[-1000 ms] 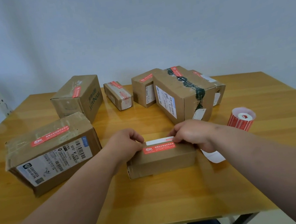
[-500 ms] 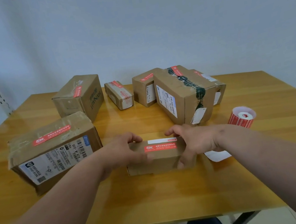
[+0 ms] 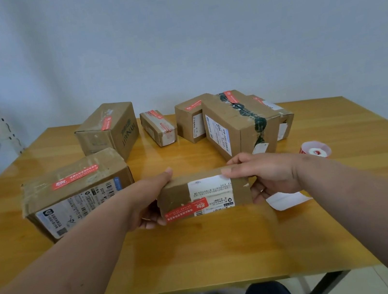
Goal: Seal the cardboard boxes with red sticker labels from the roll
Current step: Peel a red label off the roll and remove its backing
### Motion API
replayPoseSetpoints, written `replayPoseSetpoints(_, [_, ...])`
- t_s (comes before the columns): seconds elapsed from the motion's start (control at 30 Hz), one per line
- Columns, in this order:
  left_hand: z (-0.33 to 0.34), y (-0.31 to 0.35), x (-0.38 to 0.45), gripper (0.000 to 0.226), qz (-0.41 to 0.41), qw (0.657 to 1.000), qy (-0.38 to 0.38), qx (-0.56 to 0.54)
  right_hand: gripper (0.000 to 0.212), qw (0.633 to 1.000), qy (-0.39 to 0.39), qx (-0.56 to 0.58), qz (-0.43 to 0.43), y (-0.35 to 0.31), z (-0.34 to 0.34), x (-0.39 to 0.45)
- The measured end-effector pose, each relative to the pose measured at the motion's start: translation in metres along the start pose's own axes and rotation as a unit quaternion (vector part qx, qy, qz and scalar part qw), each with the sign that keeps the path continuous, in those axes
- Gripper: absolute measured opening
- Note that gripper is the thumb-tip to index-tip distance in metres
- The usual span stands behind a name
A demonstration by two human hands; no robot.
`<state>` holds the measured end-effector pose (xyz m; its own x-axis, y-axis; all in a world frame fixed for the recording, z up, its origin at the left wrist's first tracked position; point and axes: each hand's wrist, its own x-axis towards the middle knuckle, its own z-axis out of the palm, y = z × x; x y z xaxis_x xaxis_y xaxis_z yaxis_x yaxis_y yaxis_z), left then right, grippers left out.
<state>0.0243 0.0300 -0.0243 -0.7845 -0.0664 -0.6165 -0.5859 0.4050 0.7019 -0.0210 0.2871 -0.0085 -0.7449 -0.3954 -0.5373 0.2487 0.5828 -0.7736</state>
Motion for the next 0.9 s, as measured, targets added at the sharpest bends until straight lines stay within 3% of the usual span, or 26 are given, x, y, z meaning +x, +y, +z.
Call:
replayPoseSetpoints(0.2, [0.005,0.004,-0.003,0.077,-0.004,0.998,0.057,-0.011,0.047,1.000,-0.004,-0.023,0.008,0.001,0.001,-0.002])
replayPoseSetpoints(0.33, [0.006,0.006,-0.004,0.065,0.025,0.994,0.076,0.072,0.046,0.999,0.007,-0.039,0.008,0.001,0.001,0.000])
replayPoseSetpoints(0.4, [0.006,0.008,-0.003,0.060,0.060,0.991,0.051,0.111,0.044,0.999,0.016,-0.046,0.009,0.000,0.002,0.001])
replayPoseSetpoints(0.5, [0.009,0.015,-0.006,0.071,0.103,0.985,-0.003,0.140,0.043,0.998,0.015,-0.056,0.001,-0.008,0.004,0.000])
replayPoseSetpoints(0.63, [0.015,0.023,-0.010,0.065,0.134,0.976,-0.083,0.153,0.058,0.997,0.009,-0.070,-0.023,-0.021,0.008,0.001])
replayPoseSetpoints(0.77, [0.018,0.025,-0.007,0.042,0.124,0.986,-0.078,0.085,0.068,0.989,0.099,-0.081,-0.073,-0.027,0.008,0.002])
replayPoseSetpoints(0.83, [0.020,0.023,-0.007,0.036,0.104,0.993,-0.060,-0.021,0.074,0.982,0.154,-0.073,-0.085,-0.028,0.008,0.000])
replayPoseSetpoints(0.9, [0.024,0.020,-0.006,0.036,0.088,0.986,-0.047,-0.134,0.087,0.981,0.153,-0.099,-0.069,-0.028,0.010,-0.003])
